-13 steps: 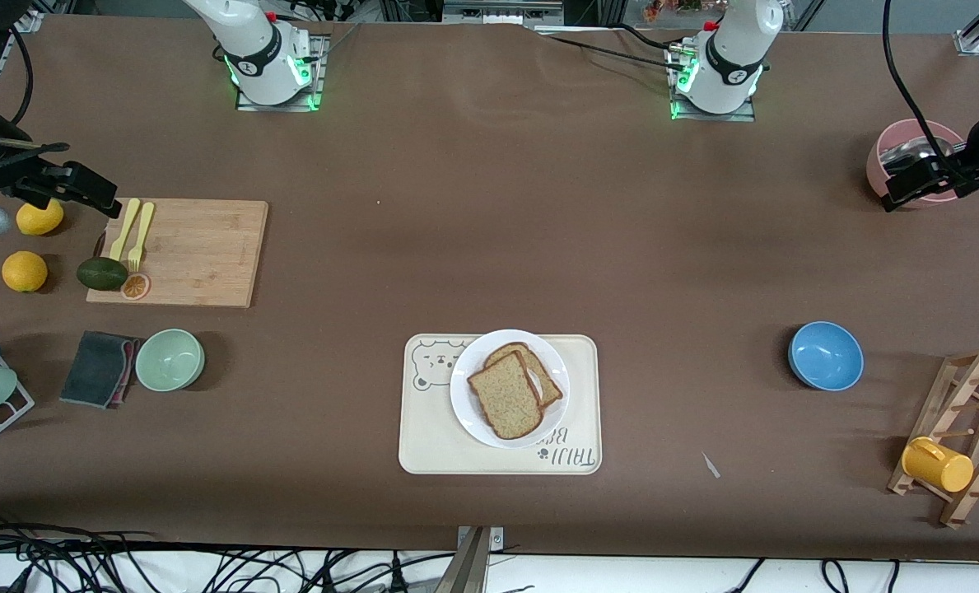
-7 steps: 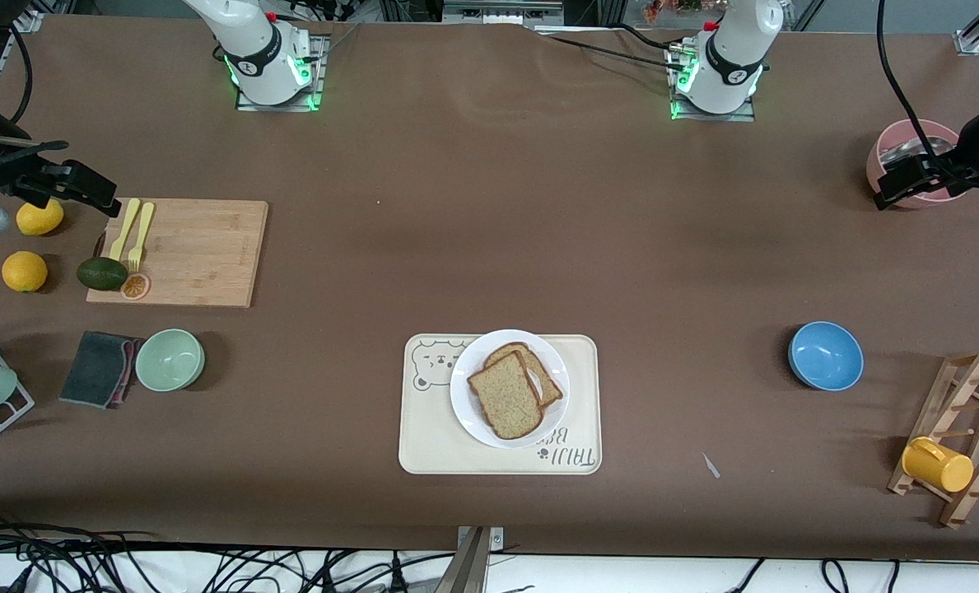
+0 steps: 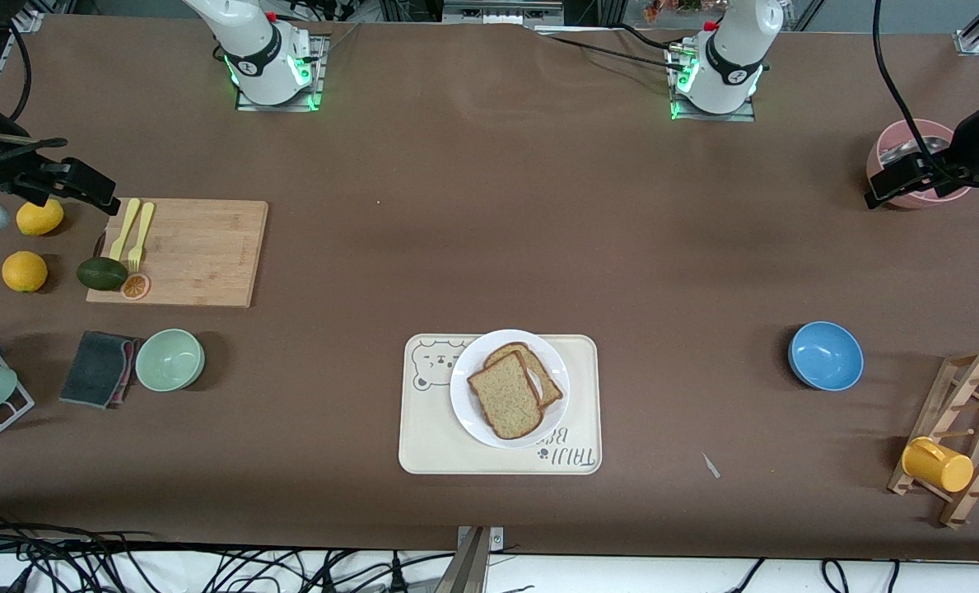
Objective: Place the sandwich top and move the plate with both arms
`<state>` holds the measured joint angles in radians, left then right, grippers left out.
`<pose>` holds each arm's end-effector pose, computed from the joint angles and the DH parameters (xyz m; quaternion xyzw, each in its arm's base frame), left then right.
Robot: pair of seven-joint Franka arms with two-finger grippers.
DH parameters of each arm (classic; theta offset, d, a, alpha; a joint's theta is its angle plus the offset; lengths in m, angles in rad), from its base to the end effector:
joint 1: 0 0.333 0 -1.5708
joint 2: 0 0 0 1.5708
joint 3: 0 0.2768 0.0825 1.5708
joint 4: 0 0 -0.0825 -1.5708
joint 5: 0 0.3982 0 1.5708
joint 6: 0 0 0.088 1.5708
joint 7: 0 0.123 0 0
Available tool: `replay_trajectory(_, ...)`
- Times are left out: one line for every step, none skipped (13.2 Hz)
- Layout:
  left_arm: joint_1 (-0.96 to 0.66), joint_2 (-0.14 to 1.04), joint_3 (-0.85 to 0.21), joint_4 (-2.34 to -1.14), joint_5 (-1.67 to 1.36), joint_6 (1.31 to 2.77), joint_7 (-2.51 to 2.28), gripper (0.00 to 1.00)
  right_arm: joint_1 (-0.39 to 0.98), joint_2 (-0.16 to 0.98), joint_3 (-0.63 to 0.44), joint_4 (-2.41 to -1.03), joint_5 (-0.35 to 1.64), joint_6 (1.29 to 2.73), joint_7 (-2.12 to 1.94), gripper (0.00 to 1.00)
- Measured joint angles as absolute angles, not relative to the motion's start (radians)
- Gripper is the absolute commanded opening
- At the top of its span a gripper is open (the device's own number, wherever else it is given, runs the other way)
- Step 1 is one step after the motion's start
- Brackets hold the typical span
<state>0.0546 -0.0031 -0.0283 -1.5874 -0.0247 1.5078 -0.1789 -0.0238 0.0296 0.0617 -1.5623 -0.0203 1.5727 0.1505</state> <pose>0.5592 0.0115 0.5578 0.9940 0.1020 -0.0391 0.0093 0.5758 0.0189 0.5567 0.9983 -0.0562 -0.0087 0.0101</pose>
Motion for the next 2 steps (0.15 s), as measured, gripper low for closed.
replay_trajectory(0.055,-0.003,-0.029,-1.587,-0.025,1.508,-0.18,1.0,-0.024,0.028,0.061,-1.562,-0.02,1.572,0.15,1.0)
replay_trajectory(0.055,-0.003,-0.029,-1.587,-0.025,1.508,-0.181,1.0,-0.024,0.027,0.061,-1.562,-0.02,1.571,0.15,1.0)
